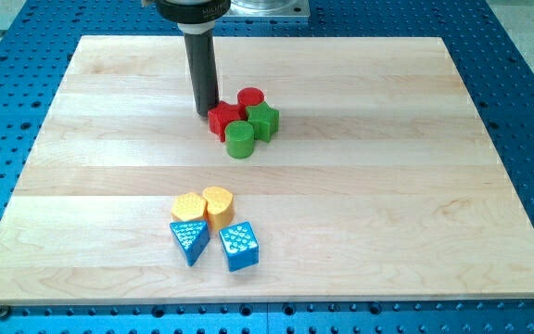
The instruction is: Slide the green circle diagonally to the bottom left side of the red star
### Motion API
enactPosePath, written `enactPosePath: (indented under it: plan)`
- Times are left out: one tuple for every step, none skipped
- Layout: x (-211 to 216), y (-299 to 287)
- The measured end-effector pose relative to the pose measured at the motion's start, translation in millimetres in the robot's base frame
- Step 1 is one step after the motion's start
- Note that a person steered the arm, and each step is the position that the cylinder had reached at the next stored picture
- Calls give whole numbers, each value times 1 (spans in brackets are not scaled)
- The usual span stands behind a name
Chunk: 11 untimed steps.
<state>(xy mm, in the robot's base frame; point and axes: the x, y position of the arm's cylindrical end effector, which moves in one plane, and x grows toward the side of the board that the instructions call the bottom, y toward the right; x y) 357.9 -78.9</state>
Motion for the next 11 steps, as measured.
enactPosePath:
  plan:
    - [-11, -1]
    - [-40, -1]
    - [-40, -1]
    - [-48, -1]
    - [-62, 5]
    - [-64, 103]
    - [-12, 162]
    - [80, 104]
    - [80, 0]
    - [89, -52]
    - [44, -26]
